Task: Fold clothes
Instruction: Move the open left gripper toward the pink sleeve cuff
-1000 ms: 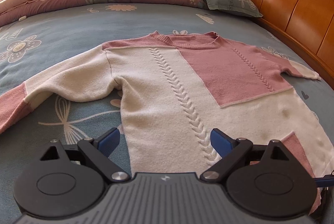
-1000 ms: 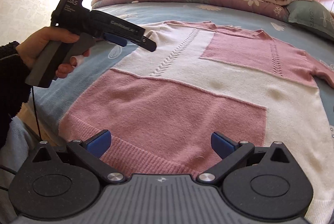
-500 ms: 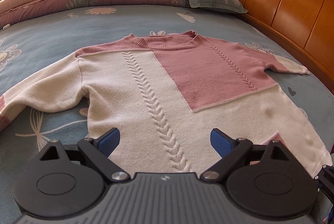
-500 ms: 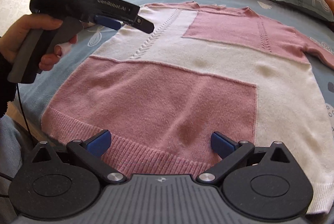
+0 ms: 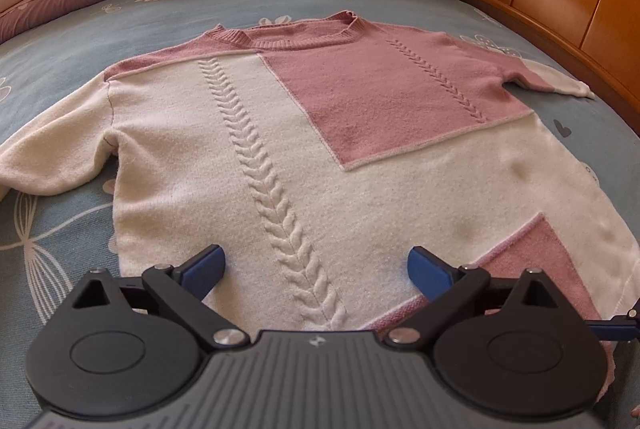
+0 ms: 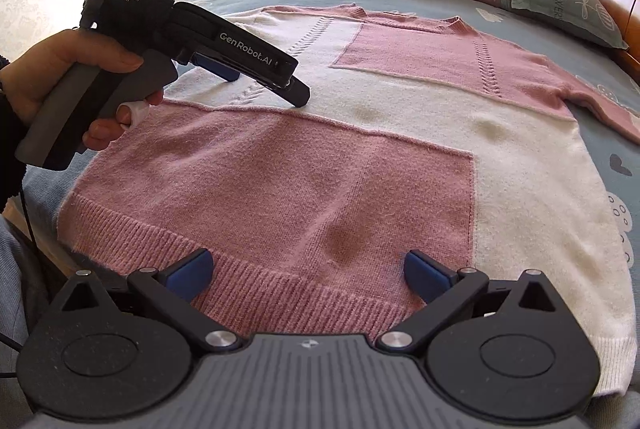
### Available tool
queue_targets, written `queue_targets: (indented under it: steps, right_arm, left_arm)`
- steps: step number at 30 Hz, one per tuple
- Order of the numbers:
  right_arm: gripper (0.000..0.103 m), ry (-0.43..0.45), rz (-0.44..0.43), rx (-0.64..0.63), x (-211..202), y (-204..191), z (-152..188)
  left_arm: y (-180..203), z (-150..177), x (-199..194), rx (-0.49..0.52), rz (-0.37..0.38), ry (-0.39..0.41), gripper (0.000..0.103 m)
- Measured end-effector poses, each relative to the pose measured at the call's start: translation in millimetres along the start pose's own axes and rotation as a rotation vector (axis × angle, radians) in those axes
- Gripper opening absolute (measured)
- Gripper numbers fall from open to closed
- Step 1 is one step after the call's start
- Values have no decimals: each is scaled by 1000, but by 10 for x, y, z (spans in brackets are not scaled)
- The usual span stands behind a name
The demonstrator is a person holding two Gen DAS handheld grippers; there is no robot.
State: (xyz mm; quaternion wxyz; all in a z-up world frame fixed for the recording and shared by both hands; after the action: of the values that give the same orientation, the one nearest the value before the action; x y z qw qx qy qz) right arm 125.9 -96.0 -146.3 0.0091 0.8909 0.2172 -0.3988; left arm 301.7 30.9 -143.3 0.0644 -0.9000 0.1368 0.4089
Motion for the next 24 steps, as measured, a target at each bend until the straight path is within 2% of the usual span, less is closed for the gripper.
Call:
queue_targets:
  steps: [3, 12, 18, 21, 24]
  right_arm:
    - [103, 14, 4, -7, -1, 3, 13]
    - [103, 7, 13, -16, 50, -7, -39]
    - [103, -16, 14, -20, 119, -8, -114]
    - [103, -35, 4, -29, 146, 10, -145]
    - [103, -44, 4, -19, 158, 43, -159]
  left_arm:
    - [-93, -14, -31, -44, 16, 11, 98]
    - [-677, -21, -135, -214, -3, 60, 98]
    - [-1143, 51, -109, -366, -29, 37, 98]
    - [-1212, 59, -114, -395, -6, 42, 98]
    - [-1185, 51, -92, -372, -26, 41, 98]
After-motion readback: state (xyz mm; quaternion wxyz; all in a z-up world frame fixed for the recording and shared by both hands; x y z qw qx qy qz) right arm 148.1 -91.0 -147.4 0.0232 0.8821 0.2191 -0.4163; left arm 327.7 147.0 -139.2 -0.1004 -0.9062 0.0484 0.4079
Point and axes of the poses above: each gripper's, at about its wrist camera, not at the fingertips, and x roughly the way its jaws point, y to its right, z to its underside, the point moved 4 cm from there along x, roughly the way its jaws point, and after that the axes turned 9 degrees about -z, right-handed, at the moved point
